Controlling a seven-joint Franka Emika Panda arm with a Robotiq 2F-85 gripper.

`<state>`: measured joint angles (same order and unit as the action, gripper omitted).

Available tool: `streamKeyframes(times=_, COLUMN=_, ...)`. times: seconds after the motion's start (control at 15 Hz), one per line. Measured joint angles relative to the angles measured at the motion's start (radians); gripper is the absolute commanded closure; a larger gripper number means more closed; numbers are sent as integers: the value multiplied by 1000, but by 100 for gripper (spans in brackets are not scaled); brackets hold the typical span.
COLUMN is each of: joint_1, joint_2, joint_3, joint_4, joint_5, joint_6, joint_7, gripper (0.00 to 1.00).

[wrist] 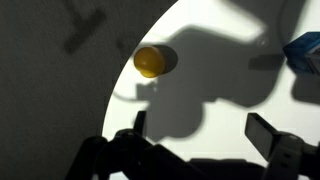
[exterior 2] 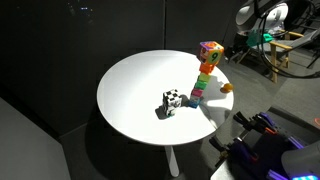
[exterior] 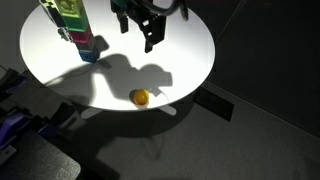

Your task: Put the yellow fruit on the stacked blocks

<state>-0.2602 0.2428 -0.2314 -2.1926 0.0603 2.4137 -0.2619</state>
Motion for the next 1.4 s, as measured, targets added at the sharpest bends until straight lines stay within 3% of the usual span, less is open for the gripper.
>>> streamKeyframes(times=0.33, joint_1=-43, joint_2=65, joint_3=30, joint_4=57, joint_5=74, joint_6=18, joint_7=-90, gripper=0)
streamKeyframes(times=1.4, joint_1=-55, joint_2=127, joint_3=43, joint_4=81, joint_5=74, joint_6=37, joint_7=-95, gripper=0)
